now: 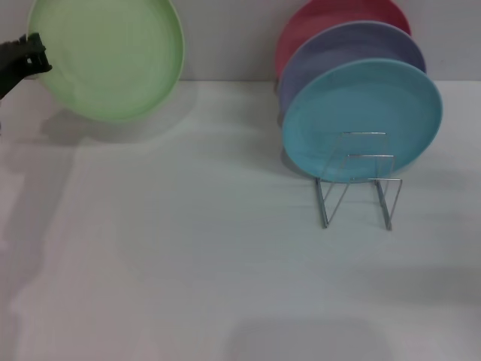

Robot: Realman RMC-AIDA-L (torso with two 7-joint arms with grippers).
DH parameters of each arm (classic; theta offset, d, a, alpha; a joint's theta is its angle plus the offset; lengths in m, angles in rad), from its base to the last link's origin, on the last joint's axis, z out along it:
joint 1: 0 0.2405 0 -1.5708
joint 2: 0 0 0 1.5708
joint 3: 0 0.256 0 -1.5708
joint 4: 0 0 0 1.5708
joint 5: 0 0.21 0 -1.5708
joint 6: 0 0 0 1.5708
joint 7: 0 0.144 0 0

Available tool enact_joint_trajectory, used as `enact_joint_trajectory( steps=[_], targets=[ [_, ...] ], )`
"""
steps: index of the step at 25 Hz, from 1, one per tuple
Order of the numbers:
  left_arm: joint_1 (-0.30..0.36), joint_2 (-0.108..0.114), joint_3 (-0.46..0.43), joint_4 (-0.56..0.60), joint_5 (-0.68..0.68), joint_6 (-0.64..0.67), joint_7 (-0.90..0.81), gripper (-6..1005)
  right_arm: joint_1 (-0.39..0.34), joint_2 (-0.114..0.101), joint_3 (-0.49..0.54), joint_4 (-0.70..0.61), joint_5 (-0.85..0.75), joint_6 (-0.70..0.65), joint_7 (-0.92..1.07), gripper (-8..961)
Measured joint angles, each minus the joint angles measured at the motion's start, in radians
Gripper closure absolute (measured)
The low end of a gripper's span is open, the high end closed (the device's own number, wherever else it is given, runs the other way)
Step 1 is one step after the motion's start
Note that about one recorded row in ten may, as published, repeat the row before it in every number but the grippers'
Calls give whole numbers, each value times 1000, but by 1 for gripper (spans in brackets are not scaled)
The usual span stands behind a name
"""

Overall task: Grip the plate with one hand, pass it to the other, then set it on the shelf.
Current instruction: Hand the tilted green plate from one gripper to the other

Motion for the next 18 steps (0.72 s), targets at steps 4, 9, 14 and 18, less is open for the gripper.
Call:
enact_joint_trajectory(
  steps=[4,9,14,18],
  targets=[
    [48,2,105,78,0,114,57,947,0,0,0,0,0,0,-1,270],
    [82,4,244,121,50,259,93,946,0,-1,0,-1,0,2,-3,269],
    [97,4,436,109,132,535,61,945,0,-2,0,-2,0,8,-3,269],
    [110,3,538,73,249,723,-79,944,2,-2,0,-2,0,13,-3,270]
  ],
)
